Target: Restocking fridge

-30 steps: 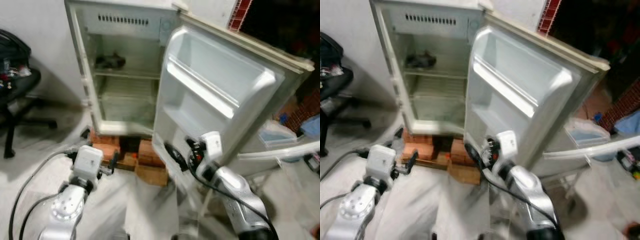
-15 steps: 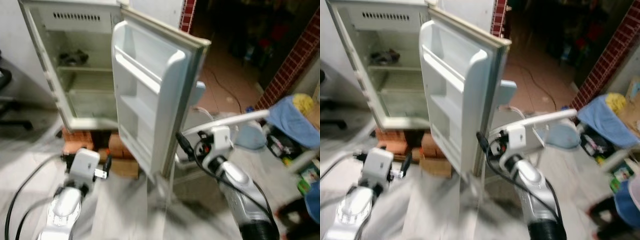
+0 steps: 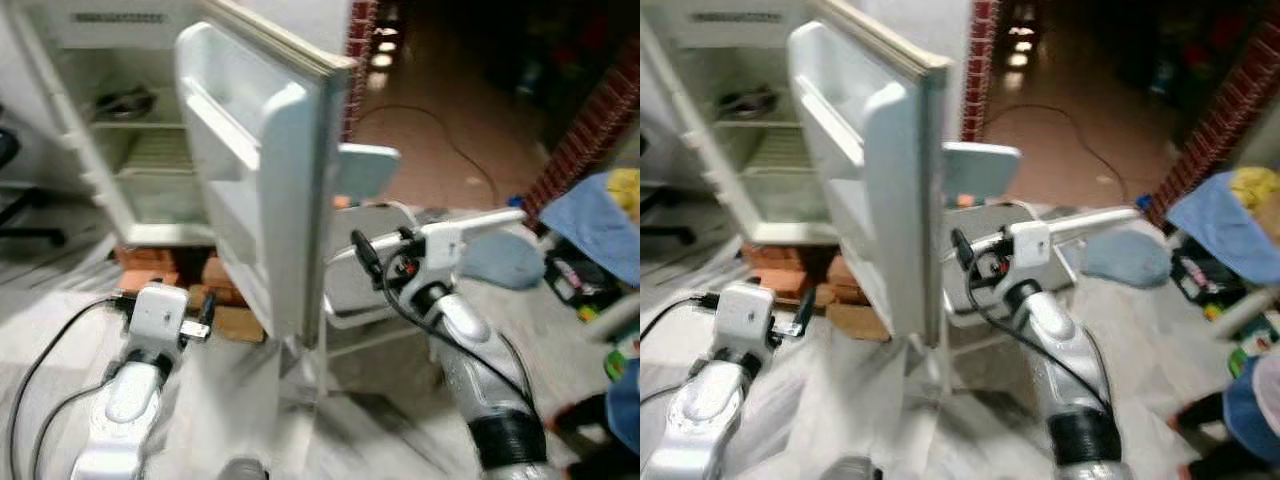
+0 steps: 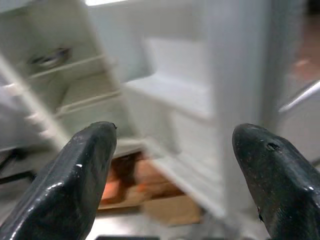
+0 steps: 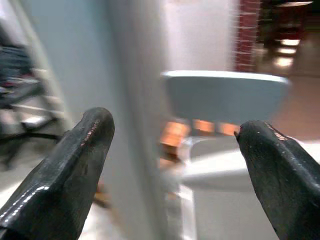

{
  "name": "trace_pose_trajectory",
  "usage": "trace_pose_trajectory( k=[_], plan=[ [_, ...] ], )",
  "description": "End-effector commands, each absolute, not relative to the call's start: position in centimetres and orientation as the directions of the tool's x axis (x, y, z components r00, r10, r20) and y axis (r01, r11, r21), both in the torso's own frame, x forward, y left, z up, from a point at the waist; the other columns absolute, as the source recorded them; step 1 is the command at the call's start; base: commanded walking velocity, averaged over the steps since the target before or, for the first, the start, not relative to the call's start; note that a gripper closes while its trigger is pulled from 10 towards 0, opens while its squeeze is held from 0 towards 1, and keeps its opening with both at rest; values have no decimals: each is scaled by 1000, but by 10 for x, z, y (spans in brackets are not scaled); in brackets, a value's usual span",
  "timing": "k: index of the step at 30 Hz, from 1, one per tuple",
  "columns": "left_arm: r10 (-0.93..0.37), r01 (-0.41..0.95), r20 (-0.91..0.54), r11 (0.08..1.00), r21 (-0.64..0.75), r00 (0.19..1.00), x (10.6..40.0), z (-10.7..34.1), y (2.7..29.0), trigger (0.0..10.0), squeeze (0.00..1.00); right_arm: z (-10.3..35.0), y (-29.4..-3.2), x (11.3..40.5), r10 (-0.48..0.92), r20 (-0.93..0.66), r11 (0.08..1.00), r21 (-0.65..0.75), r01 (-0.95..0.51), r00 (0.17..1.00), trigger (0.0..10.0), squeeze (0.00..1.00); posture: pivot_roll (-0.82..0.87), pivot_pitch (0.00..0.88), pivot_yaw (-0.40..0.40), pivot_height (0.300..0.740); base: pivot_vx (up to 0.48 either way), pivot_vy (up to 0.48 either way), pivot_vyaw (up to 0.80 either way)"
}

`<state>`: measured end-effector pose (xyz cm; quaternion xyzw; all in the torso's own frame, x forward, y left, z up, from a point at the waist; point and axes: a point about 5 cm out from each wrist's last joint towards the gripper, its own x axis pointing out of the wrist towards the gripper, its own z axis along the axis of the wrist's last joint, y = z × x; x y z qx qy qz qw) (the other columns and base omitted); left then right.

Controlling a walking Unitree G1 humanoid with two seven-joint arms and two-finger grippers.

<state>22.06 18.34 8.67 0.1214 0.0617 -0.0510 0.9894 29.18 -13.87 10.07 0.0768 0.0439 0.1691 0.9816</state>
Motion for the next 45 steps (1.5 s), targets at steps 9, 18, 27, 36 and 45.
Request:
trace_pose_trajectory(
  k=[9,18,27,36,45],
  plan=[
    [-77,112,-154,966,232,985,216,83,187,10000,0,109,-139,298,314,-16,938,158,-308,949,10000,0,139,20,-37,740,403,0,467],
    [-47,88,-174,968,233,984,215,79,190,10000,0,109,-140,303,274,-11,953,136,-270,962,10000,0,142,18,-41,740,110,0,0],
    [-45,87,-181,969,232,983,216,78,190,10000,0,120,-129,316,291,33,941,173,-292,956,10000,0,145,21,-40,740,0,0,0],
    [-17,68,-196,965,253,980,216,76,193,10000,0,136,-108,335,363,92,910,180,-374,927,10000,1000,159,25,-48,740,0,0,0],
    [-8,61,-202,964,257,979,213,75,195,10000,0,151,-79,360,350,102,909,201,-364,931,10000,0,173,32,-48,740,0,0,0]
  ],
)
